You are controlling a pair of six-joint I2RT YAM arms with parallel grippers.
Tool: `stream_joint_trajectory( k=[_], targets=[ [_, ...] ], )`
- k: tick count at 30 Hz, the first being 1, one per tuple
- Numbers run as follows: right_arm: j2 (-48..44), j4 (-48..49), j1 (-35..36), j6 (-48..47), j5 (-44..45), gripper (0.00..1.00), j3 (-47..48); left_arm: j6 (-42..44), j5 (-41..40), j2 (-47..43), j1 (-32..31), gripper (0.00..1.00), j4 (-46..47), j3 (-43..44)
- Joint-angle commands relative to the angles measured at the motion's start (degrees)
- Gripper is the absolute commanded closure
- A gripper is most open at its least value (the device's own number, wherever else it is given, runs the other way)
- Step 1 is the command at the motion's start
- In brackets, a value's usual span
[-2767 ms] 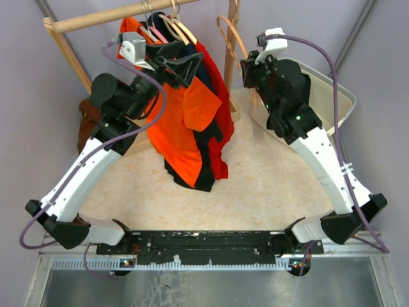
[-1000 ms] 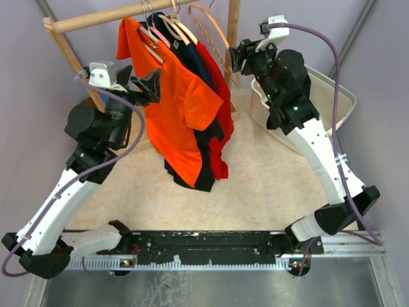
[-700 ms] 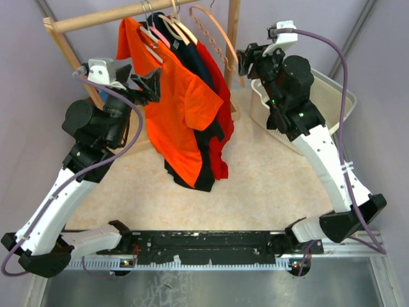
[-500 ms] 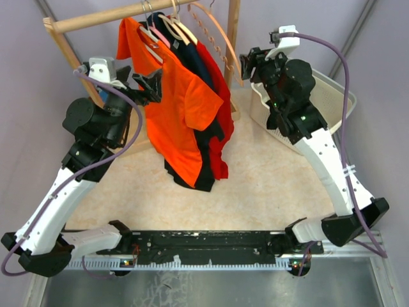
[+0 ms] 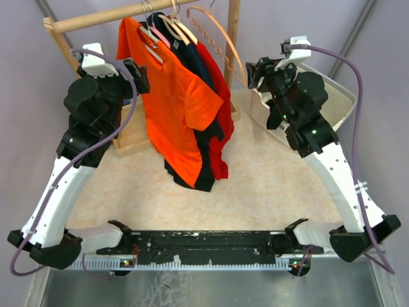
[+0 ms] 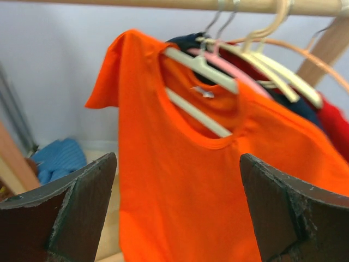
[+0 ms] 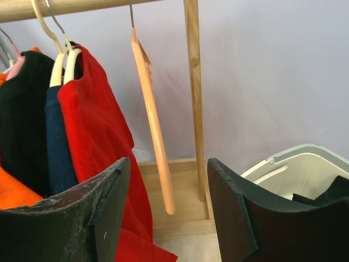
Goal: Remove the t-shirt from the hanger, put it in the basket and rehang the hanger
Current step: Pick up the hanger from the clothesline.
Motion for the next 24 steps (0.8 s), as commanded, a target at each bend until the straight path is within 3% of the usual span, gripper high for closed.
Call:
stream_joint_trajectory(
  k=[1, 6, 15, 20, 24],
  targets=[
    [-3.38, 2.31, -0.39, 0.79, -1.22, 0.41, -0.43, -4.67, 7.52, 0.77, 6.99, 0.01, -6.01, -0.41],
    [-4.38, 0.60, -0.39, 2.11, -4.23, 0.41, -1.14, -8.06, 14.71, 0.86, 10.78, 0.01, -4.60, -4.36],
    [-0.90, 1.43, 0.93, 5.10, -16.50, 0.51, 3.91, -8.84, 22.05, -2.51, 10.92, 0.01, 3.54, -6.89],
    [6.81, -2.18, 8.72, -1.04, -12.04, 0.51, 12.55, -9.16, 27.07, -3.23, 10.93, 0.01, 6.44, -6.22],
    [12.97, -4.68, 10.15, -1.85, -9.77, 0.51, 19.11, -8.33, 35.04, -3.01, 10.92, 0.01, 9.62, -6.23]
  ],
)
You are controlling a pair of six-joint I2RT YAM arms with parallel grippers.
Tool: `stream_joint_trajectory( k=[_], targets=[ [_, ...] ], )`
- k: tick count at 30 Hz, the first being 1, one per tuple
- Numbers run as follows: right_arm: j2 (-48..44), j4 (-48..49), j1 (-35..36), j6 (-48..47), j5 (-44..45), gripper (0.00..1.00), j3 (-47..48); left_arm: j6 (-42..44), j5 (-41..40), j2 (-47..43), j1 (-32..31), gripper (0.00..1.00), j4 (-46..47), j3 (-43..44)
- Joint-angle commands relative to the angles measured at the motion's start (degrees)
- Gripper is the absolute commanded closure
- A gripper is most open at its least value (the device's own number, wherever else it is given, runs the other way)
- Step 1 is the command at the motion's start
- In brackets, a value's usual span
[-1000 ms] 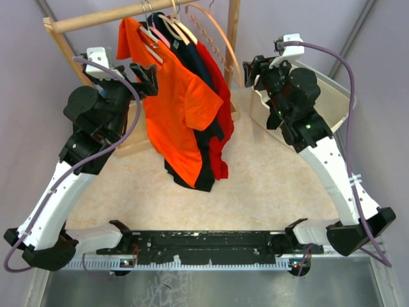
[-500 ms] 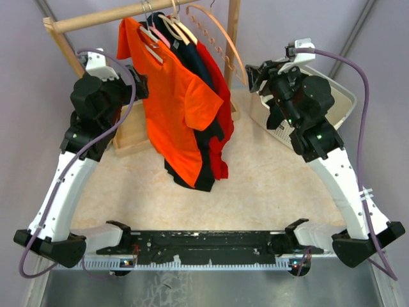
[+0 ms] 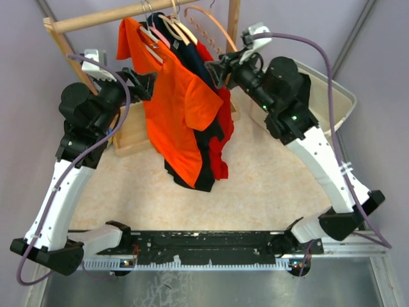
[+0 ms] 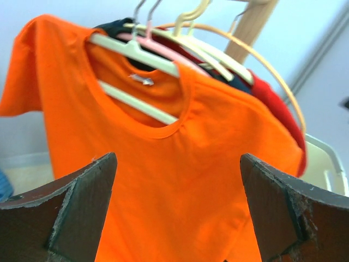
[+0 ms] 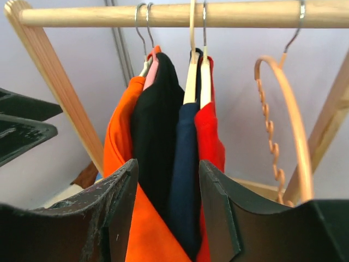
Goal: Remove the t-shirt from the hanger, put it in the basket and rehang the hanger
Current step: Pick up the hanger from the clothesline.
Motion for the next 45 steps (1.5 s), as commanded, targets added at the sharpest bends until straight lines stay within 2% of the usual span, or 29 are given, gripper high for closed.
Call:
stream_joint_trajectory(
  k=[1, 3, 13, 31, 42, 45],
  targets=[
    [5.36, -2.05, 1.17, -2.49, 2.82, 0.51, 6.91, 0.72, 11.08, -0.26, 0.34, 0.01, 5.86, 1.68],
    [6.67, -2.09, 1.21, -2.53, 4.29, 0.52, 8.14, 1.27, 12.71, 0.23, 0.38, 0.01, 5.49, 2.44],
    [10.69, -5.23, 1.17, -3.93, 6.92, 0.56, 11.83, 1.97, 10.94, -2.48, 0.36, 0.01, 8.30, -1.34],
    [15.00, -5.62, 0.32, -4.58, 7.35, 0.58, 16.04, 1.13, 11.59, -3.69, 0.35, 0.01, 10.05, -3.53],
    [19.03, -5.68, -0.84, -4.17, 6.14, 0.73, 19.56, 1.50, 10.82, -3.98, 0.36, 0.01, 10.15, -3.80],
    [19.92, -6.02, -1.02, -4.14, 5.78, 0.75, 20.67, 1.60, 10.53, -3.91, 0.34, 0.01, 10.15, -3.72]
  ],
)
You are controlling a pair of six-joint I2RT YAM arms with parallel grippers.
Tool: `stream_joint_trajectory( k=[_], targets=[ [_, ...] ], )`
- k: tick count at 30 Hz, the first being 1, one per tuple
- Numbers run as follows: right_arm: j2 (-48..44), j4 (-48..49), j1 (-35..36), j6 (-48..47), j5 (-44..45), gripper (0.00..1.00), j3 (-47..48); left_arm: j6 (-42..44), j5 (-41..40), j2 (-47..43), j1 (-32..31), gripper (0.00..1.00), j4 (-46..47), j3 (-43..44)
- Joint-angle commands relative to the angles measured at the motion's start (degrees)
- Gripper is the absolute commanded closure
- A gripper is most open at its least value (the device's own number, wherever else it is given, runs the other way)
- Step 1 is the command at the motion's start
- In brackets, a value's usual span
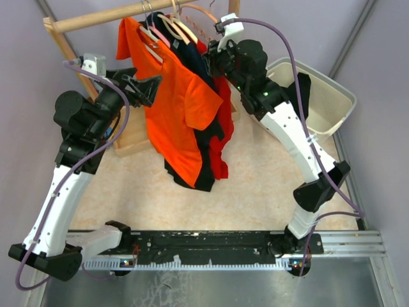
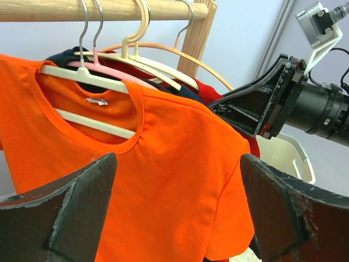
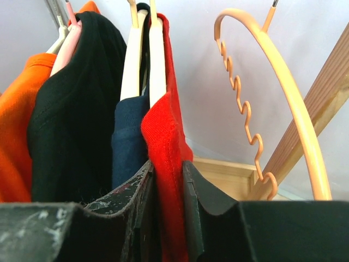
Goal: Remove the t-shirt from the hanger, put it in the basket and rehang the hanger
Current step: Pick up the hanger from the clothesline.
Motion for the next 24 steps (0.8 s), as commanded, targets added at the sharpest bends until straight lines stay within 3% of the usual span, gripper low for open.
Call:
stream_joint_trajectory(
  k=[1, 13, 17, 21, 24],
  targets=[
    [1.03, 1.47, -0.68, -0.51, -0.93, 0.74, 4.32, 0.14, -0.19, -1.02, 0.35, 0.01, 1.61, -0.07],
    [4.16, 0.77, -1.07, -0.42, -2.33, 0.70, 8.73, -0.12, 0.19, -0.50, 0.39, 0.01, 1.69, 0.55],
    [4.78, 0.43, -1.25, -0.34, -2.75, 0.78, 9.55, -0.20, 0.10, -0.54, 0.39, 0.01, 1.69, 0.50],
    [3.86, 1.72, -1.33, -0.30, -3.65, 0.98, 8.39, -0.25, 0.21, -0.33, 0.34, 0.01, 1.74, 0.50],
    [1.46, 6.64, -1.33, -0.46, -4.11, 1.00, 3.81, -0.53, 0.54, 0.07, 0.35, 0.01, 2.16, 0.63]
  ],
)
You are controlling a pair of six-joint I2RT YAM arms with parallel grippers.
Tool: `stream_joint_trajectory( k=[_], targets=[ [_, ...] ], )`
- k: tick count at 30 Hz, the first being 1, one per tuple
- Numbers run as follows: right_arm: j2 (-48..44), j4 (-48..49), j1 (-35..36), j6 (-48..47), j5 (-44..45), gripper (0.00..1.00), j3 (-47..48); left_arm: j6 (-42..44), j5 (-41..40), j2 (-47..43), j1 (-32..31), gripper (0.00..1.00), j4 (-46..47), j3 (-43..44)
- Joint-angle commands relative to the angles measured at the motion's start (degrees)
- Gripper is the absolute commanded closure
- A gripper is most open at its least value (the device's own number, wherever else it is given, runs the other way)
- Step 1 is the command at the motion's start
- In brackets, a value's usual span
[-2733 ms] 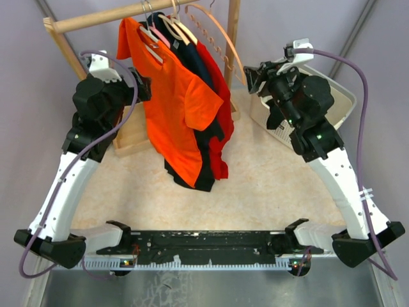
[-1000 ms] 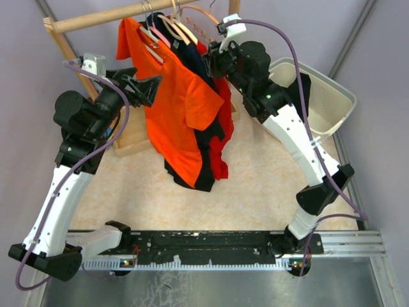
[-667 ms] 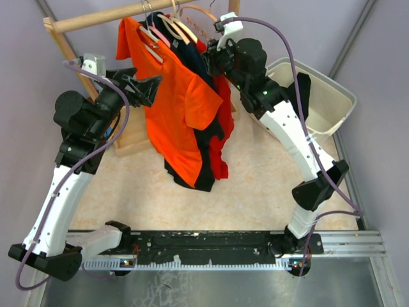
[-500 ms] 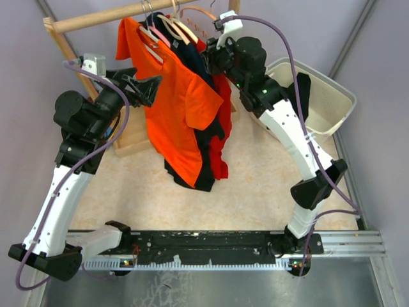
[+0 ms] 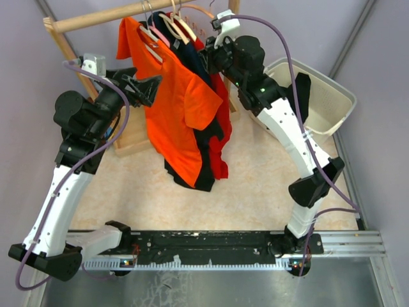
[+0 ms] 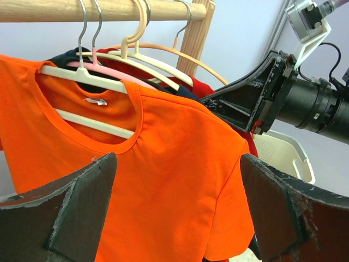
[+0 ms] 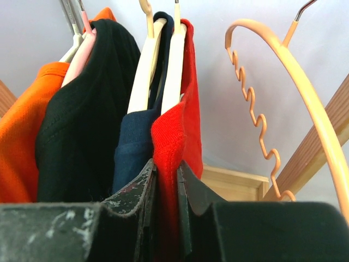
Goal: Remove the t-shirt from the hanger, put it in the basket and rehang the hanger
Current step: Pick up the hanger from the clothesline.
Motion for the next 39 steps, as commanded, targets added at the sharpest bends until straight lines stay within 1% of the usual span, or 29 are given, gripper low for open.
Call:
stream_joint_trajectory(
  k=[1, 5, 7, 9, 17, 28, 34, 39],
  targets=[
    [-3.87, 10.01, -0.58, -0.43, -0.20, 1.00, -4.32, -0.65, 0.90, 0.32, 0.34, 0.01, 2.19, 0.74],
    [-7.27, 15.63, -0.59, -0.08, 0.67, 1.00, -9.91, -1.30, 2.00, 1.37, 0.34, 0.01, 2.41, 1.65],
    [-7.37, 17.09, -0.59, -0.07, 1.15, 1.00, -10.51, -1.61, 2.38, 1.73, 0.38, 0.01, 2.60, 2.03],
    [-9.47, 18.13, -0.60, -0.07, 1.49, 1.00, -10.36, -2.17, 2.64, 1.91, 0.36, 0.01, 3.05, 2.09],
    [-9.72, 20.90, -0.59, -1.01, 2.75, 1.00, -7.40, -4.22, 4.58, 2.92, 0.35, 0.01, 3.70, 3.14],
    [-12.22, 23.45, -0.57, -2.09, 2.80, 1.00, -7.62, -7.61, 9.09, 5.18, 0.34, 0.01, 7.71, 3.57],
    [-13.64, 23.06, -0.59, -2.53, 2.87, 1.00, -7.75, -8.18, 9.14, 7.92, 0.36, 0.01, 7.97, 6.88],
    [-17.24, 24.07, -0.59, -2.53, 2.89, 1.00, -12.44, -7.97, 9.65, 11.75, 0.35, 0.01, 6.67, 12.79]
  ],
)
